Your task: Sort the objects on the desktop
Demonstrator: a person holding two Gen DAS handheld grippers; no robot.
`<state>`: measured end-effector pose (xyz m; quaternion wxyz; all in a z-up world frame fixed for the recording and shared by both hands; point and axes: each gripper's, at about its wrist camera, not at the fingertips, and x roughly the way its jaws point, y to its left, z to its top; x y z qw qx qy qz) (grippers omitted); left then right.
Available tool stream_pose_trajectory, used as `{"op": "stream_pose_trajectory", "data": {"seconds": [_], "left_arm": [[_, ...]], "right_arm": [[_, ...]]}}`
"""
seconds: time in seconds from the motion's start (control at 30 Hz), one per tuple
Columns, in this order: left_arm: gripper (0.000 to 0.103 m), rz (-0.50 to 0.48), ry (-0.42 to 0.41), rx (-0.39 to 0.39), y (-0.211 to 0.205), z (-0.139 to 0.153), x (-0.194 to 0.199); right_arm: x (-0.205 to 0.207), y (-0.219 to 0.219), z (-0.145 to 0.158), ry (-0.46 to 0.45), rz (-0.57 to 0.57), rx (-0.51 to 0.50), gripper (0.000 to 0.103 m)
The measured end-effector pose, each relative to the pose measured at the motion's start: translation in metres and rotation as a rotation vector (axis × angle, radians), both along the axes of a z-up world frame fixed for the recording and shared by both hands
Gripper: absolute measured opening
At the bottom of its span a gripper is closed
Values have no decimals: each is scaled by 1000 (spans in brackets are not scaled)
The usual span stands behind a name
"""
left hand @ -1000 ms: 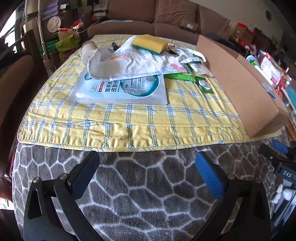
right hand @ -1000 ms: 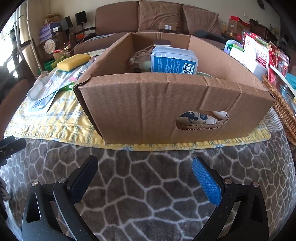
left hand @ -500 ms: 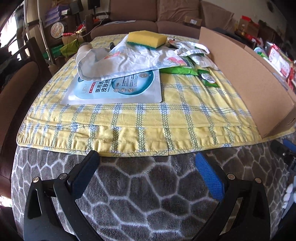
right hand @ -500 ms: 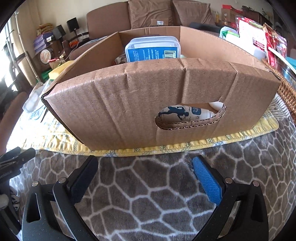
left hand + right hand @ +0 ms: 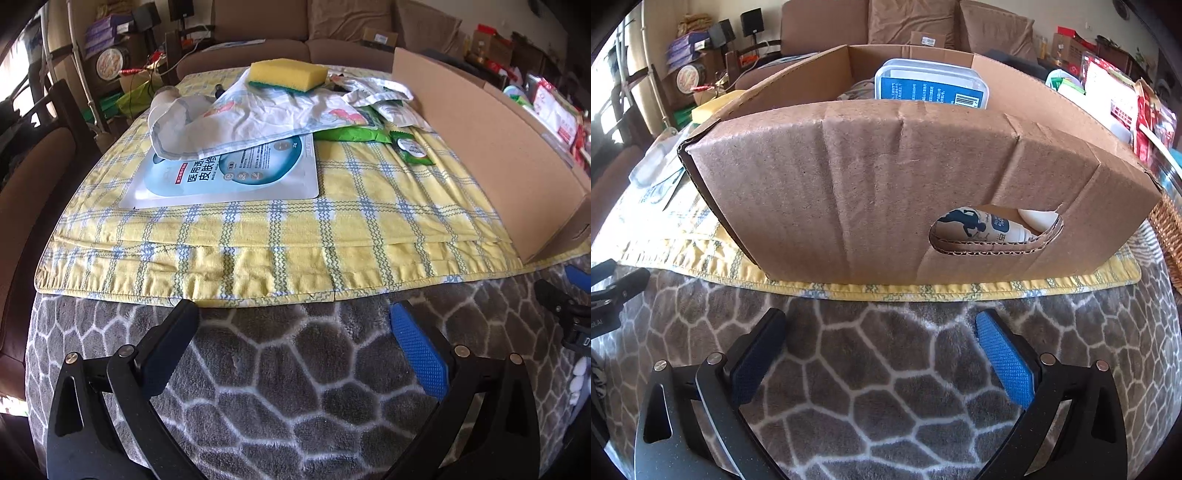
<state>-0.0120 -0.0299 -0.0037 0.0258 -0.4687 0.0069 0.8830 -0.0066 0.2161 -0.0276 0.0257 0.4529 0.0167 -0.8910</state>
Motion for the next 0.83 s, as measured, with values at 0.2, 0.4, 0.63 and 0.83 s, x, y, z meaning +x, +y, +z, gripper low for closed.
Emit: {"op": "stream_pose_trajectory", "data": {"seconds": [0.2,0.4,0.63,0.83], "left_arm": [[103,-2,1,1,-2,0,1],[103,-2,0,2,-1,0,1],[103,-1,1,0,-2,0,1],[103,-2,1,-1,-2,0,1]], "right_arm": [[0,-1,0,0,0,4,103],[-1,-2,0,-1,-4,6,103],[-1,-1,0,-1,-3,6,103],[0,-1,0,-1,-3,6,103]]}}
